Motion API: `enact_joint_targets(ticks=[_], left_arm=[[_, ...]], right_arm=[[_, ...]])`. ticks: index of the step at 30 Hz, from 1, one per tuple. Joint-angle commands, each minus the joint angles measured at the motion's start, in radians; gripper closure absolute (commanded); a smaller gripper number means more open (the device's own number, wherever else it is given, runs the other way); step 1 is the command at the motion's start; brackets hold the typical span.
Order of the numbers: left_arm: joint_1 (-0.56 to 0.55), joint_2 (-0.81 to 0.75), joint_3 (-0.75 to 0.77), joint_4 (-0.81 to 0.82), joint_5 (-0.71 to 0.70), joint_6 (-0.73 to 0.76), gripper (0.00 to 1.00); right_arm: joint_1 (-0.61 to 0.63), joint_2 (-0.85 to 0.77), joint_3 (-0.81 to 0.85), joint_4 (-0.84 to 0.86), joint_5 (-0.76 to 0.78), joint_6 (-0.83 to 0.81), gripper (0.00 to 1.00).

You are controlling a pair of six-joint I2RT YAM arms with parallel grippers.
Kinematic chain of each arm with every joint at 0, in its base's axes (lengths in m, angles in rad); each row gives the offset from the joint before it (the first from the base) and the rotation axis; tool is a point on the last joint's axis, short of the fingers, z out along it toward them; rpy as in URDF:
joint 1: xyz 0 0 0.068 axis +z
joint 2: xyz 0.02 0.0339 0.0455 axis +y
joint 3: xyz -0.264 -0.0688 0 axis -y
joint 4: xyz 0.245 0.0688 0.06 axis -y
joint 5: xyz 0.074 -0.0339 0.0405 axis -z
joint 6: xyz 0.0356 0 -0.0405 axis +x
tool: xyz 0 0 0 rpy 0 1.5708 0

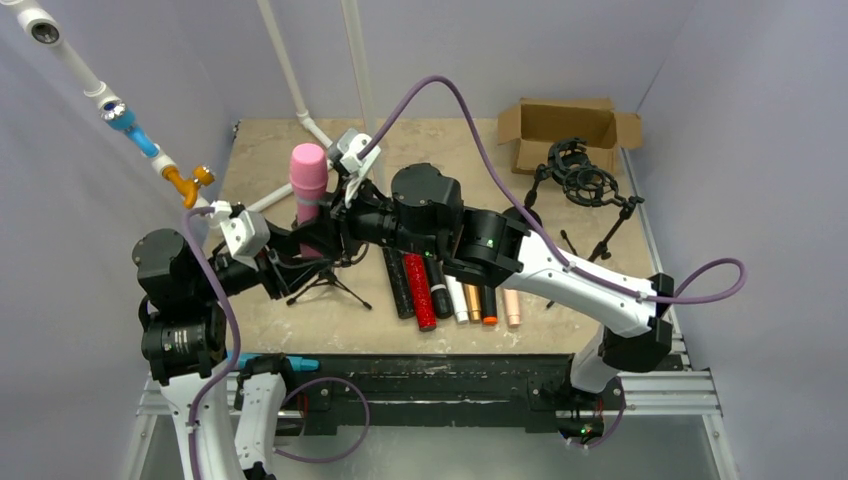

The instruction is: Attach the microphones to the stand

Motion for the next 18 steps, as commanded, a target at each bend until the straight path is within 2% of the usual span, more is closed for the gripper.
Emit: enact_joint_targets(ticks=[1,3,4,6,10,14,17,18], left_arm=[[0.004,0.003,0.050,-0.033,-0.039,0.099,0.72],[0.004,0.007,0.056,-0.087,-0.066,0.152,0.34],[0.003,0.009,0.056,-0.103,-0.079,0.171,0.20],[0.005,0.018,0.057,-0.134,-0.106,0.206,0.11],[0.006,0.046,0.048,-0.133,-0.180,0.233,0.09],[0.006,0.087,0.057,-0.143,-0.204,0.236,0.13],[0.007,0.117,0.081,-0.185,-0.241,0.273,0.18],[0.007,0.128,0.091,-0.204,-0.265,0.284,0.23]], right_arm=[[0.004,-0.083,-0.032,0.077,0.033,-0.004,0.99],[0.004,-0.107,-0.053,0.098,0.082,-0.042,1.00],[0.004,-0.120,-0.067,0.107,0.106,-0.063,1.00],[0.004,-0.150,-0.108,0.132,0.156,-0.100,1.00],[0.003,-0.198,-0.210,0.204,0.229,-0.158,1.00],[-0.002,-0.230,-0.312,0.289,0.273,-0.185,1.00],[-0.024,-0.245,-0.384,0.377,0.263,-0.183,1.00],[-0.031,-0.243,-0.397,0.396,0.257,-0.178,1.00]])
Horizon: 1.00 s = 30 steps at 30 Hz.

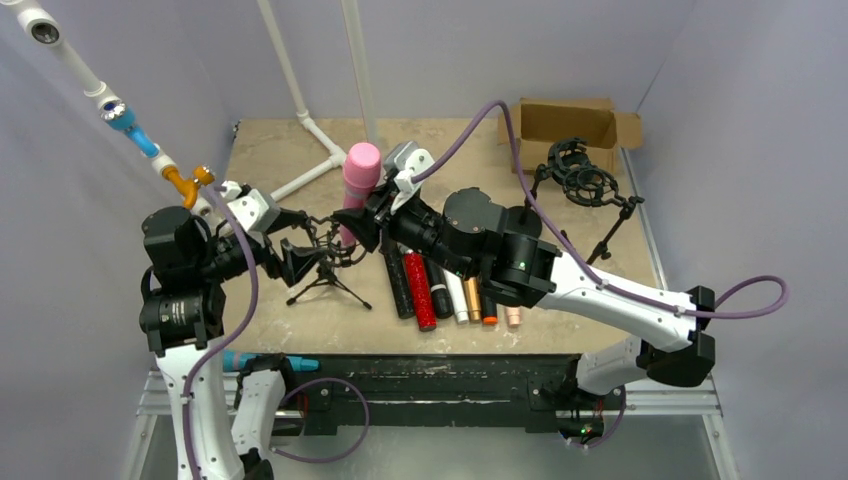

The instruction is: Attach the microphones to the stand

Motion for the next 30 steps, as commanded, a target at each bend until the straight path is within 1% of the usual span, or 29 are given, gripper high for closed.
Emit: enact_joint_targets(ticks=[1,3,6,11,16,21,30], left_arm=[[0.006,0.045,0.071,-0.070,-0.106,0.075,0.25],[0.007,0.069,0.099,-0.136,-0.152,0.116,0.30],[0.013,0.085,0.109,-0.209,-0.173,0.169,0.33],[0.016,0.050,0.067,-0.215,-0.211,0.189,0.36],[0.016,0.042,0.053,-0.244,-0.238,0.208,0.45],[0.017,0.046,0.028,-0.241,-0.260,0.211,0.46],[0.018,0.045,-0.063,-0.191,-0.310,0.223,0.44]], right_arm=[[-0.032,-0.011,-0.068,0.171,0.024,-0.022,1.00],[-0.045,0.000,-0.083,0.203,0.013,-0.014,1.00],[-0.058,0.017,-0.101,0.244,-0.003,-0.012,1.00],[-0.069,0.038,-0.105,0.267,-0.021,-0.002,1.00],[-0.072,0.049,-0.116,0.271,-0.042,0.003,1.00],[-0.072,0.055,-0.131,0.262,-0.059,0.003,1.00],[-0.071,0.090,-0.162,0.271,-0.012,-0.023,1.00]])
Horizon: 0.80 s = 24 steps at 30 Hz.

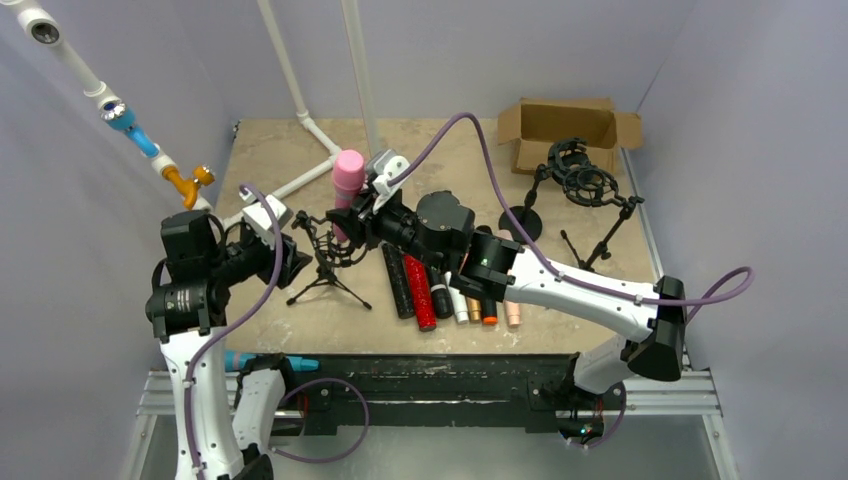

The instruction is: Attach the microphones to the stand

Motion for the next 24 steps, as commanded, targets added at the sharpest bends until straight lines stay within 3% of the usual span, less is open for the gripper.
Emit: enact_joint_targets(ticks=[1,13,14,18,21,24], left_arm=[[0.010,-0.006,-0.052,0.058,-0.025,0.025,0.44],[0.010,0.032,-0.213,0.233,0.097,0.011,0.39],[0.010,0.032,-0.231,0.261,0.107,0.003,0.38],[0.010,0.044,-0.272,0.346,0.121,-0.024,0.37],[0.011,0.064,-0.276,0.373,0.137,-0.035,0.39],[0.010,0.074,-0.281,0.402,0.170,-0.059,0.40]], right_arm=[[-0.002,0.018,-0.019,0.064,0.036,-0.026,1.00],[-0.001,0.041,-0.056,0.074,0.066,-0.040,0.97],[-0.001,0.038,-0.059,0.070,0.068,-0.040,0.89],[-0.001,0.017,-0.076,0.070,0.074,-0.038,0.38],[-0.001,-0.012,-0.086,0.072,0.060,-0.027,0.22],[-0.001,-0.039,-0.084,0.052,0.045,-0.015,0.15]])
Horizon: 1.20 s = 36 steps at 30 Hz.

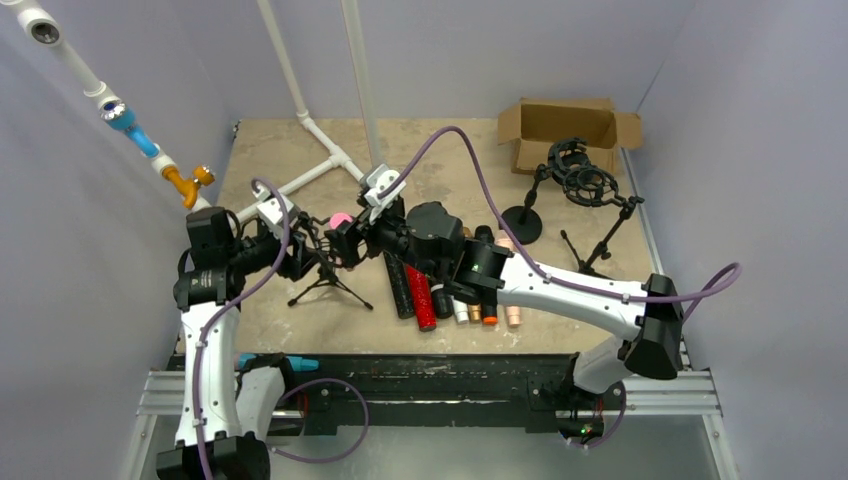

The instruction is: Attach the microphones to the stand

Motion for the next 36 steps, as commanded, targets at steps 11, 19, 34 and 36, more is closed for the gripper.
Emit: enact_joint_targets(ticks=[11,19,34,36], left_arm=[[-0.028,0.075,-0.035,0.172,0.129,-0.027,0.38],[-0.088,0.133,-0.042,0.252,0.111,-0.011,0.56],[-0.089,0.295,0.013,0.549,0.023,-0.150,1.00],[-0.090,0.350,0.062,0.594,0.002,-0.187,1.00]], right_arm=[[-0.001,-0.247,-0.013,-0.067,0.031,0.038,0.20],[-0.002,-0.369,-0.097,-0.126,0.159,0.031,0.29],[-0.007,-0.376,-0.166,-0.114,0.247,-0.009,0.37],[-0.015,-0.370,-0.164,-0.113,0.252,-0.012,0.37]])
